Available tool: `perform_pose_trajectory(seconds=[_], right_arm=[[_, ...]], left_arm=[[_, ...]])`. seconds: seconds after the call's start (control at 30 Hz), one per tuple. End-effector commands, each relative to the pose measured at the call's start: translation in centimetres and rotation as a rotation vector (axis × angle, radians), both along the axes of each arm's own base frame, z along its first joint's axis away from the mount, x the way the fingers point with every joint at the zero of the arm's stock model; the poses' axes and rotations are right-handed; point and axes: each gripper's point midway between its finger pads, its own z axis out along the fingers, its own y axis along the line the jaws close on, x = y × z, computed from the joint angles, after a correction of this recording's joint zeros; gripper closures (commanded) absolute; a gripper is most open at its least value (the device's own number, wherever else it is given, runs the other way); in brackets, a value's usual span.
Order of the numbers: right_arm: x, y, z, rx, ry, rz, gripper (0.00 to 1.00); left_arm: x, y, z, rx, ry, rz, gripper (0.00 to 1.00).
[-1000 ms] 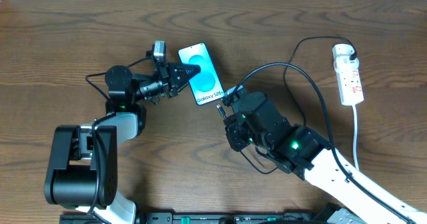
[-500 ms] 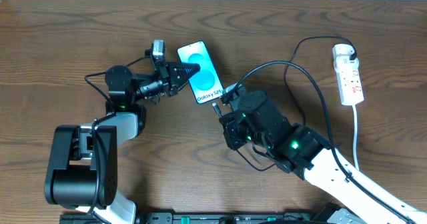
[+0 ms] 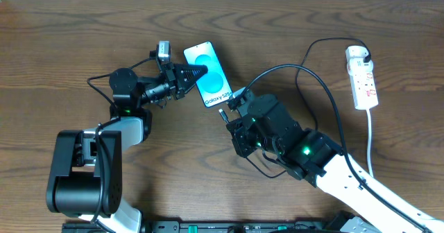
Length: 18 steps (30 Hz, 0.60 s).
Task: Plug charger to phone and switch on socket
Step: 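Align the USB-C plug below the phone's bottom port with the right gripper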
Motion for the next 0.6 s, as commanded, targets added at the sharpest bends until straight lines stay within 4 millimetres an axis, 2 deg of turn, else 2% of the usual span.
perform_pose_trajectory(seconds=[0.0, 0.3, 0.4, 0.57], right_arm=[[-0.21, 0.27, -0.16, 0.024, 0.040, -0.030, 0.99], [-0.53, 0.60, -0.11, 0.068, 0.100, -0.065, 0.99], [-0.52, 0.61, -0.11, 0.068, 0.100, -0.065, 0.99], [-0.29, 0.42, -0.15, 0.060, 0.091, -0.077, 0.99]], left_arm=[[0.50, -0.12, 1.62, 0.007, -0.081, 0.006, 0.92], [0.57, -0.09, 1.62, 0.010, -0.090, 0.010, 0.93], [0.69, -0.03, 1.65, -0.018, -0.026, 0.015, 0.92], [0.01, -0.32, 1.55, -0.013, -0.023, -0.028, 0.93]])
